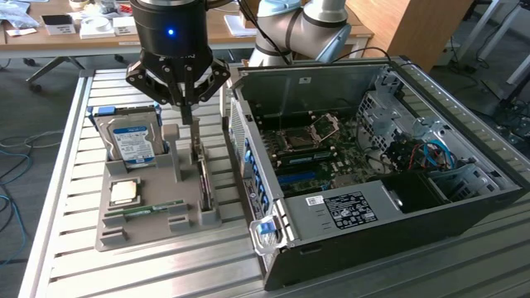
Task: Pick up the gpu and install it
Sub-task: 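Reach for the gpu, then pick up the gpu and move the gpu toward the slot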
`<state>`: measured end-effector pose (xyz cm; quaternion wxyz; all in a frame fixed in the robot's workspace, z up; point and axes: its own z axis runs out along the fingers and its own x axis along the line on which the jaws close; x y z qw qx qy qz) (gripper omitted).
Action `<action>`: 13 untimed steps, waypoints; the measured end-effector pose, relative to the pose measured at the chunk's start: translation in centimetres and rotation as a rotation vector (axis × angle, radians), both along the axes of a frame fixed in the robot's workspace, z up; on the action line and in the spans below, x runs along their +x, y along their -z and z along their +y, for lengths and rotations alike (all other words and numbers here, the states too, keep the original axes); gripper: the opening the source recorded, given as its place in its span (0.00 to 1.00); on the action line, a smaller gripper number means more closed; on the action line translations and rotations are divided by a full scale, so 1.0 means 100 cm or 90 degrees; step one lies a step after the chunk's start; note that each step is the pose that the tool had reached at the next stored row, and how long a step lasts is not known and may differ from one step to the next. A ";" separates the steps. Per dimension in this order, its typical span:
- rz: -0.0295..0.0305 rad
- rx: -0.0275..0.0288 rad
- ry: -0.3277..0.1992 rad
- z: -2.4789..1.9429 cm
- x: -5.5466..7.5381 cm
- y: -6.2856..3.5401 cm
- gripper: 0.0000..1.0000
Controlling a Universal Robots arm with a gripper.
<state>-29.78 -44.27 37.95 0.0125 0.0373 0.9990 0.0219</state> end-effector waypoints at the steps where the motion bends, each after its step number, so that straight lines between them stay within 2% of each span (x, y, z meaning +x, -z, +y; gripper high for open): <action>1: 0.0000 0.0000 0.000 -0.0001 0.000 0.0000 0.11; 13: 0.0000 0.0000 0.000 -0.0002 0.000 0.0000 0.11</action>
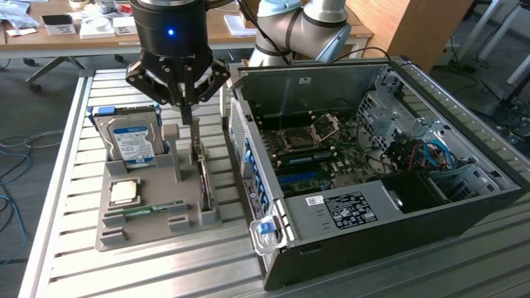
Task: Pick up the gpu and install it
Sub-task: 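Pick up the gpu and move the gpu toward the slot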
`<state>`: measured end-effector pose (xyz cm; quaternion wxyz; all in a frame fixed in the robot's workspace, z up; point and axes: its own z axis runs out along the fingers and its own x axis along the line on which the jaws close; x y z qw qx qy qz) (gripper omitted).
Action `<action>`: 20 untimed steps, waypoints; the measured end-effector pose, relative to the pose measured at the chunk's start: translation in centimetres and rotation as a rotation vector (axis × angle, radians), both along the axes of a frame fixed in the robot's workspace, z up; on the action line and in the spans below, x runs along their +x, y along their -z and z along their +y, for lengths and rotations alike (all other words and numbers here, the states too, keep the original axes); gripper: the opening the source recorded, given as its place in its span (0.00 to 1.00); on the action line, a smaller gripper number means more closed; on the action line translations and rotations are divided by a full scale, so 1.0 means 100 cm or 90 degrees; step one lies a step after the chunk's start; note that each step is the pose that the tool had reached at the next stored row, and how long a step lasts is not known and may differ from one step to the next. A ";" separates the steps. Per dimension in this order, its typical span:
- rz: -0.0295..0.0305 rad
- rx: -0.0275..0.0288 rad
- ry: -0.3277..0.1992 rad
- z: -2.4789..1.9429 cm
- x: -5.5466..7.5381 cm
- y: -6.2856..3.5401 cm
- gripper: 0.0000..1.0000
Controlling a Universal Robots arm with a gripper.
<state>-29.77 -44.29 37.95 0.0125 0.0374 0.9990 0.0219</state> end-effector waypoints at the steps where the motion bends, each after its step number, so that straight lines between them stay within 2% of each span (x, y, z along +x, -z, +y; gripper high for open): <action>1: 0.0000 0.0000 0.000 0.0000 0.000 0.0000 0.11; 3: 0.0000 0.0000 0.000 0.0000 0.000 0.0000 0.23; 4: 0.0000 0.0000 0.000 0.0000 0.000 0.0000 0.23; 5: 0.0000 0.0000 0.000 0.0000 0.000 0.0000 0.29; 6: 0.0000 0.0000 0.000 0.0000 0.000 0.0000 0.29; 7: 0.0000 0.0000 0.000 0.0000 0.000 0.0000 0.36; 14: 0.0000 0.0000 0.000 0.0000 0.000 0.0000 0.37; 15: 0.0000 0.0000 0.000 0.0000 0.000 0.0000 0.43; 16: 0.0000 0.0000 0.000 0.0000 0.000 0.0000 0.43; 20: 0.0000 0.0000 0.000 0.0000 0.000 0.0057 0.43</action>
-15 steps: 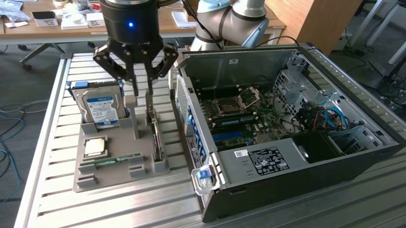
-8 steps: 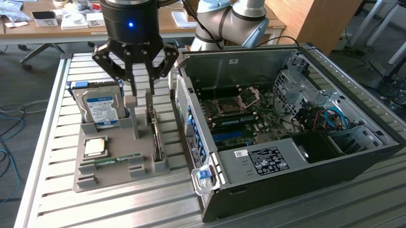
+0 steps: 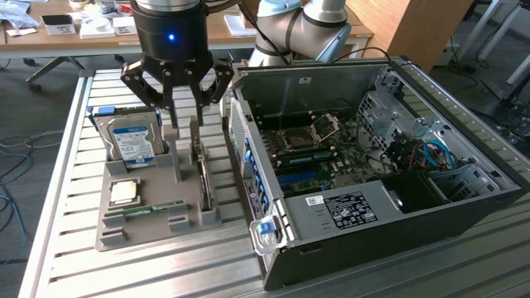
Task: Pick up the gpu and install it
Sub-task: 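Pick up the gpu and move the gpu toward the slot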
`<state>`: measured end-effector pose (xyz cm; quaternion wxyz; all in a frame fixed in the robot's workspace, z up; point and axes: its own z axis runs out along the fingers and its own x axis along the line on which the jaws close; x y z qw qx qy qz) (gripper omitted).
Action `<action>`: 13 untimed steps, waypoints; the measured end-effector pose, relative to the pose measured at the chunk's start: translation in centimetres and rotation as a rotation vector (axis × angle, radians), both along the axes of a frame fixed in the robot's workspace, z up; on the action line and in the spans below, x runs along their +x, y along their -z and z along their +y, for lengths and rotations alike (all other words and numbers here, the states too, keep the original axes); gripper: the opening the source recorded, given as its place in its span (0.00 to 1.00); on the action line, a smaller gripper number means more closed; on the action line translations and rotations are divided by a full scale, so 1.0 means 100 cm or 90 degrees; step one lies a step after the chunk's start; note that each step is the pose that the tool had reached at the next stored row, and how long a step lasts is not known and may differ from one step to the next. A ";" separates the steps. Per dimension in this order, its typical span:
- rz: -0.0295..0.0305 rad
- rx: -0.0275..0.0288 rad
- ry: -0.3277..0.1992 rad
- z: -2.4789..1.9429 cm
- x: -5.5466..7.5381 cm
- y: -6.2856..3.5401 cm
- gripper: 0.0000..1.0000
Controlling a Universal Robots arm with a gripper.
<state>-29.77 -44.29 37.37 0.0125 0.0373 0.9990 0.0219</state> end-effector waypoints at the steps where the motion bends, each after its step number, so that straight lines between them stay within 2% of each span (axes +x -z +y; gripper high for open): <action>1: -0.0001 0.0001 0.000 0.0000 0.000 0.0021 0.43; 8: 0.0000 0.0000 0.000 0.0000 0.000 0.0145 0.43; 13: 0.0001 0.0000 0.000 0.0000 0.000 0.0156 0.43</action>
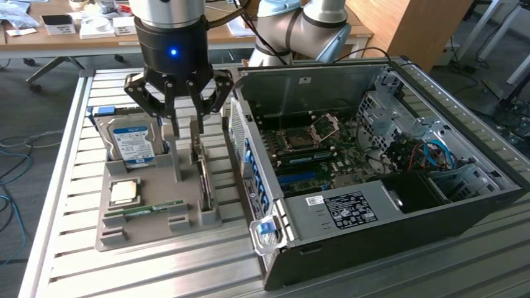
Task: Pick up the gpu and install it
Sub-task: 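Pick up the gpu and move the gpu toward the slot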
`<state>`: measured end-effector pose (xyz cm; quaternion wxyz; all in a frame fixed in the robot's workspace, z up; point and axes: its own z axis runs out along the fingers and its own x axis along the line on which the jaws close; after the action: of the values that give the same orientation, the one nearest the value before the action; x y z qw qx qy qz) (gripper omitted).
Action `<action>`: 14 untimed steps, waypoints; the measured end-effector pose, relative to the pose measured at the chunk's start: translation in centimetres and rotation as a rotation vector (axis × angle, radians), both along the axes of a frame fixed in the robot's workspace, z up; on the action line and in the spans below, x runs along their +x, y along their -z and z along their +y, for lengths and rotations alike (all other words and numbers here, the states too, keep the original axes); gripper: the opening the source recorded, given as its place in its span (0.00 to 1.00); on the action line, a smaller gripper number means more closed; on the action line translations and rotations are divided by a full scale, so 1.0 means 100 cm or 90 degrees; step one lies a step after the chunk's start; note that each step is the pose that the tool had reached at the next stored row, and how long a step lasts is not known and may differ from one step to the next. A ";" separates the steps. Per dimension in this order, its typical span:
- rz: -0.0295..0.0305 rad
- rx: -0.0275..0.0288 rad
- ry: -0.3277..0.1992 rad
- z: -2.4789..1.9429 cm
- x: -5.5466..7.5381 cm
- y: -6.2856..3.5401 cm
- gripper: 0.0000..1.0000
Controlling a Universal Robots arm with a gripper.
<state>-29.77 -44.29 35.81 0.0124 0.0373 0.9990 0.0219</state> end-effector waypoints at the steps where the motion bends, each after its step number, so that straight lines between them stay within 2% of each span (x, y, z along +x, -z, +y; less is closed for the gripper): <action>1: -0.0001 0.0000 0.000 0.0000 0.000 0.0002 0.43; 14: -0.0001 0.0001 0.000 0.0000 0.000 0.0035 0.43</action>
<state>-29.77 -44.29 35.46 0.0125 0.0374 0.9990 0.0219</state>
